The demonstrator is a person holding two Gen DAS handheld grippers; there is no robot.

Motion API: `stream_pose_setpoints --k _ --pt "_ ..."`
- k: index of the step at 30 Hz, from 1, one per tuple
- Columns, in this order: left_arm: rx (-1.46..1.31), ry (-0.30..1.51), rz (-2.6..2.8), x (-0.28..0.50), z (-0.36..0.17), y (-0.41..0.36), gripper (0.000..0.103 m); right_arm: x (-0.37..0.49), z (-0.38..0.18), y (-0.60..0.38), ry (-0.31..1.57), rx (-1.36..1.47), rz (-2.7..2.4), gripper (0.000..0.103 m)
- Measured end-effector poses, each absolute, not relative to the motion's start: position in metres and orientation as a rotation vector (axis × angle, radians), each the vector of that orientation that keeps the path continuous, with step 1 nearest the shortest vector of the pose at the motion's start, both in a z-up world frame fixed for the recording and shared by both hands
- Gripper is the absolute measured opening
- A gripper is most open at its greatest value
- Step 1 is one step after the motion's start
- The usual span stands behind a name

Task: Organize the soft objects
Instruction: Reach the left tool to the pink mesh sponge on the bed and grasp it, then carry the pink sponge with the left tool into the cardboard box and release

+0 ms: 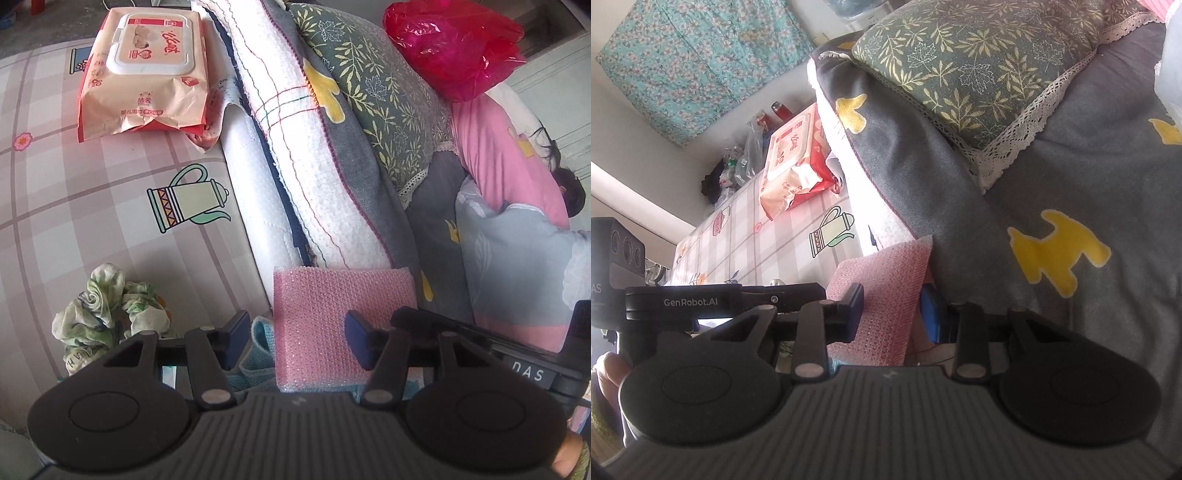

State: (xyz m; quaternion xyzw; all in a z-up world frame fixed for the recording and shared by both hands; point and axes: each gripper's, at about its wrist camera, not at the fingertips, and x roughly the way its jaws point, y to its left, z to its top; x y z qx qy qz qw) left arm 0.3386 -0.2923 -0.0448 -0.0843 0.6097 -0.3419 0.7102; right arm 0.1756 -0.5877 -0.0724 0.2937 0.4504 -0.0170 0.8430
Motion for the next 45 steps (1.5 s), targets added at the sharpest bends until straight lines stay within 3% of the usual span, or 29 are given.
stream_pose_setpoints --k 13,23,35,45 --pt "-0.314 1.417 -0.721 0.337 -0.05 -0.302 0.063 0.168 -0.079 -0.596 0.922 0.674 -0.025 0.029" --pt "-0.379 1.338 -0.779 0.311 0.004 -0.262 0.064 0.146 -0.031 -0.581 0.836 0.65 0.011 0.027" --pt "-0.522 1.118 -0.609 0.263 0.09 -0.082 0.064 0.141 0.054 -0.463 0.728 0.532 0.263 0.027" --pt "-0.721 0.982 -0.217 0.222 0.084 0.123 0.065 0.204 0.073 -0.251 0.826 0.41 0.636 0.027"
